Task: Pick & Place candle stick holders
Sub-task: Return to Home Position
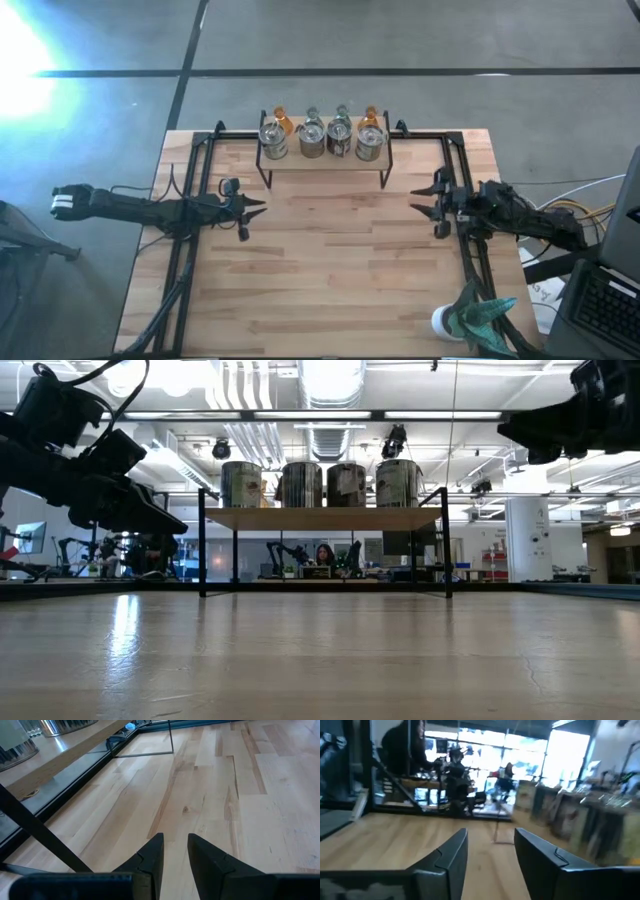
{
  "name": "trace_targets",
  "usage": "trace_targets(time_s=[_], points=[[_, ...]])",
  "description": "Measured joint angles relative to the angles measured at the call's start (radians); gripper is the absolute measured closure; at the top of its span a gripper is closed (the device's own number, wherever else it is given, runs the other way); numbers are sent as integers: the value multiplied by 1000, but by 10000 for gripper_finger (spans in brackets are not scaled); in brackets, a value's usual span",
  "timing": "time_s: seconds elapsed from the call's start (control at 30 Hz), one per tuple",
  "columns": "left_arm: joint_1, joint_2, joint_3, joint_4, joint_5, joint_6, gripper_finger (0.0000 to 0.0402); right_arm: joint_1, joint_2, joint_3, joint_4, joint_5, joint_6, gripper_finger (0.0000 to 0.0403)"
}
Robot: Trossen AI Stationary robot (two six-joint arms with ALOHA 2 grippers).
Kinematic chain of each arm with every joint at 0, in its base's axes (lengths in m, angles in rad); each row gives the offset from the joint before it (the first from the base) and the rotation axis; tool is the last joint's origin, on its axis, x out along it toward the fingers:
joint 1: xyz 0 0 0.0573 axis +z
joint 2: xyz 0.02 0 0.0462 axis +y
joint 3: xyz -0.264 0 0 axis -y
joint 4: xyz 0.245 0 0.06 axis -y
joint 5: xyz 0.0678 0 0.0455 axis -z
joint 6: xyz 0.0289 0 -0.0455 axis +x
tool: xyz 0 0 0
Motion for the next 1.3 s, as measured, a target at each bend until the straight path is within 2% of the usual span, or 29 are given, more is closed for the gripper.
trace_targets(time_s=[0.17, 0.3, 0.57, 0.9, 1.3], points=[[0, 0, 0, 0, 0, 0, 310, 0, 0, -87, 65, -42, 40, 270], [0, 0, 0, -1, 0, 0, 310, 31, 0, -85, 73, -57, 7, 290], [0, 0, 0, 0, 0, 0, 310, 155, 0, -85, 61, 145, -42, 325], [0, 0, 0, 0, 0, 0, 310, 155, 2, -85, 23, 148, 116, 360], [0, 0, 0, -3, 0, 0, 310, 155, 62, -85, 23, 146, 117, 364]])
